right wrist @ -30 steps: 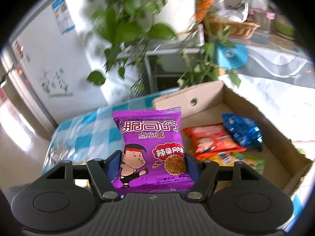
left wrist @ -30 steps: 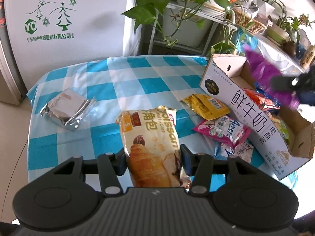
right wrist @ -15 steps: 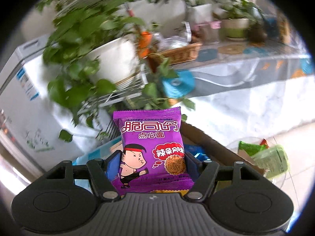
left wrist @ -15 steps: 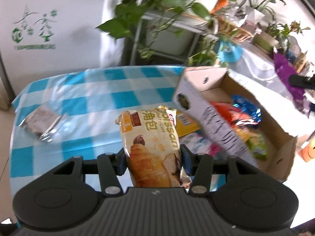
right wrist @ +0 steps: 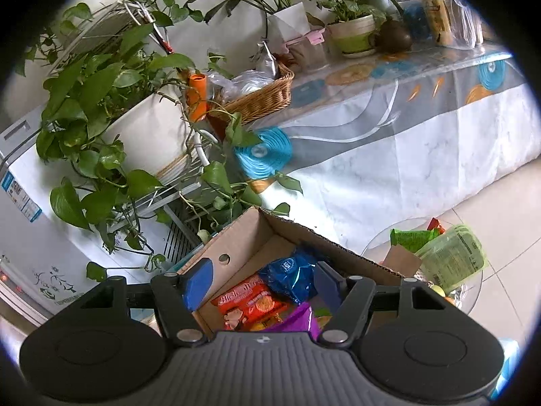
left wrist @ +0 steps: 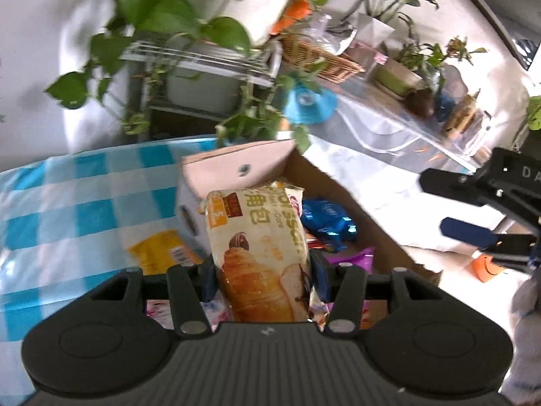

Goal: Organize snacks
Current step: 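Lower both packets into cardboard box and open both grippers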

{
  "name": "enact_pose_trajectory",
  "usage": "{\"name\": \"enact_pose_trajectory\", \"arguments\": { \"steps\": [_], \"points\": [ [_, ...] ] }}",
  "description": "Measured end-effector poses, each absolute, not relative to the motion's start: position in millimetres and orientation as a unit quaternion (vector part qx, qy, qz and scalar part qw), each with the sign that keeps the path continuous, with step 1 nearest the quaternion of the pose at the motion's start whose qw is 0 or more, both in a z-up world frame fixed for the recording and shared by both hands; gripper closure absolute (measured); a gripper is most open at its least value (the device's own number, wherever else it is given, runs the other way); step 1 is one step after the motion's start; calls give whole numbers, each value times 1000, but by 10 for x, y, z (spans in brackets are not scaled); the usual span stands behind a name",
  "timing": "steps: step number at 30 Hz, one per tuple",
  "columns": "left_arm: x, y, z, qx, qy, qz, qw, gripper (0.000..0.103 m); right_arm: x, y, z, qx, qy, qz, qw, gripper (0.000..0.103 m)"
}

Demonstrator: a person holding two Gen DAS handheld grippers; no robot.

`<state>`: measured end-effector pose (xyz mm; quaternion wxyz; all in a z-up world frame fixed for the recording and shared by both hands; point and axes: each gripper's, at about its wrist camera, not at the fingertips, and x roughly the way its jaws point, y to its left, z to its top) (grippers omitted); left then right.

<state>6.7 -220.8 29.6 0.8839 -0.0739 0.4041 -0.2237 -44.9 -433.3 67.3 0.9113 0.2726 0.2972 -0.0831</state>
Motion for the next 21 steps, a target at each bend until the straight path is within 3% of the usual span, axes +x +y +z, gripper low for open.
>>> {"name": "enact_pose_trajectory", "arguments": {
  "steps": [4,7,11,21],
  "points": [
    [98,-2452,280,-76,407,-248,876,51,-459,-4376,684,283,292,-85,910,30],
    [89,-2590,293,-68,403,-260,875,35,-467,-4406,691,291,286,-93,908,28],
    [49,-2638,343,-59,393,-274,876,25,-465,-4426,675,300,287,-98,904,22],
    [55,-2351,454,-55,386,-250,886,22,-413,-4332,703,288,291,-88,908,10]
  ]
}}
